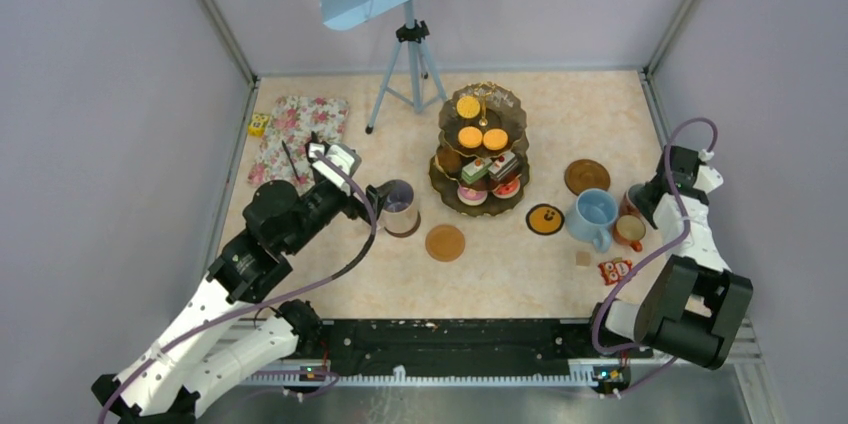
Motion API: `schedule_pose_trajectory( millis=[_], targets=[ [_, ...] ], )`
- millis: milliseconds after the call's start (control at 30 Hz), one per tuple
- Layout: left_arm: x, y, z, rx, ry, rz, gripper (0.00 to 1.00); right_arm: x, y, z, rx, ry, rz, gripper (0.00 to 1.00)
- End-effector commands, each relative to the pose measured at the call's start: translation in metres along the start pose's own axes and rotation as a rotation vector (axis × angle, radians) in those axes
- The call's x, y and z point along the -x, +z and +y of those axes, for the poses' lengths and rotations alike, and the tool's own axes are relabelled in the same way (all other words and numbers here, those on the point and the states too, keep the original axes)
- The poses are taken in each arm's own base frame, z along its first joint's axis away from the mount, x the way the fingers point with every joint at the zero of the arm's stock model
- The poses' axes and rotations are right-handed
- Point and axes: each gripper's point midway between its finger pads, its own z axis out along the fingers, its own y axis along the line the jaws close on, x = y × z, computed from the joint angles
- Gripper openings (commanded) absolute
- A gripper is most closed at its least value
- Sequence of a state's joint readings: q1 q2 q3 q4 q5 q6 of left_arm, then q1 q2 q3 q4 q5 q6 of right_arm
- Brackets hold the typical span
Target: Serve the afternoon tea
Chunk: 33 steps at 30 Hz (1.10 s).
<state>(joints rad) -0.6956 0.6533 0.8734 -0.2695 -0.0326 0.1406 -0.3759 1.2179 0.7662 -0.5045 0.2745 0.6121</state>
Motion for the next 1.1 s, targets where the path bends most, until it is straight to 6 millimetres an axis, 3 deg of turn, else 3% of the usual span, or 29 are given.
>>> schedule_pose_trajectory(
  millis=[0, 333, 400, 567, 733, 867, 967, 1067],
  targets=[
    [0.020, -0.001, 0.001, -0.001, -0.001, -0.044, 0.99, 0.016, 0.012, 0.011, 0.028, 0.046, -0.062, 0.37],
    [0.017, 0.001, 0.003, 0.010, -0.003, -0.046, 0.99, 0.023, 0.023, 0.010, -0.014, 0.051, -0.086, 0.07],
    [0.018, 0.004, 0.002, 0.005, 0.000, -0.044, 0.99, 0.032, 0.018, 0.012, -0.011, 0.059, -0.107, 0.00],
    [0.021, 0.009, 0.000, -0.005, -0.016, -0.038, 0.99, 0.077, -0.016, 0.020, 0.021, 0.052, -0.239, 0.00],
    [0.026, 0.007, 0.001, 0.004, -0.044, -0.059, 0.99, 0.120, -0.082, 0.057, 0.267, -0.107, -0.371, 0.00],
    [0.030, 0.007, -0.001, -0.003, -0.076, -0.061, 0.99, 0.123, -0.164, 0.096, 0.637, -0.183, -0.485, 0.00],
    [0.036, 0.008, -0.003, -0.012, -0.106, -0.077, 0.99, 0.111, -0.245, 0.119, 0.939, -0.319, -0.622, 0.00],
    [0.043, 0.010, -0.008, -0.037, -0.137, -0.102, 0.99, 0.068, -0.323, 0.144, 1.258, -0.580, -0.694, 0.00]
  ],
)
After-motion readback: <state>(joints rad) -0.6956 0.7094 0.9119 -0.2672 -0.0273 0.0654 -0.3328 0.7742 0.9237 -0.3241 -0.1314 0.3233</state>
